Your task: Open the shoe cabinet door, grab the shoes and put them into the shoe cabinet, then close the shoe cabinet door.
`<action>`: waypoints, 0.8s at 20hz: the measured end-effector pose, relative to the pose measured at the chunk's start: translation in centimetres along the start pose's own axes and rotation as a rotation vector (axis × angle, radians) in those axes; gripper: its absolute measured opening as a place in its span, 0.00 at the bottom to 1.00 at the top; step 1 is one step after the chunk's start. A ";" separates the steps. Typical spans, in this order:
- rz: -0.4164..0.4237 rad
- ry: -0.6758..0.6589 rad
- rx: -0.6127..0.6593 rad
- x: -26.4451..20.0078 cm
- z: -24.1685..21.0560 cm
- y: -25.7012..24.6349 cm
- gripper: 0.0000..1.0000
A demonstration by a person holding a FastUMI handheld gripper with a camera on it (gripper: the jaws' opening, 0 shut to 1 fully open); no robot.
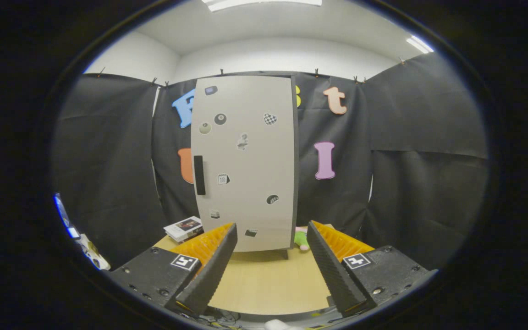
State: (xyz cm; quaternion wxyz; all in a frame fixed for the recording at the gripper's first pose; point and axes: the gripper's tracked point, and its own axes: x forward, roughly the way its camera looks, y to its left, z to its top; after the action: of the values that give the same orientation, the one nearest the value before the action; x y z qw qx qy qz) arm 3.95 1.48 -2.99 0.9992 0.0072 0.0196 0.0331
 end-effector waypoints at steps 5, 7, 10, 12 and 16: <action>-0.005 0.004 0.001 -0.1 -0.8 -0.1 1.00; -0.001 0.008 0.000 0.1 -1.0 0.1 1.00; 0.004 0.011 0.006 0.1 -1.2 0.2 1.00; 0.004 0.010 0.013 0.0 -1.3 0.2 1.00; 0.005 0.003 0.010 0.1 -1.1 0.2 1.00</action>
State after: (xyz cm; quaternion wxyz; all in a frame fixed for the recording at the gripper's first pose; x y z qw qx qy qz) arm 3.96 1.64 -4.11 0.9991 0.0124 0.0214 0.0353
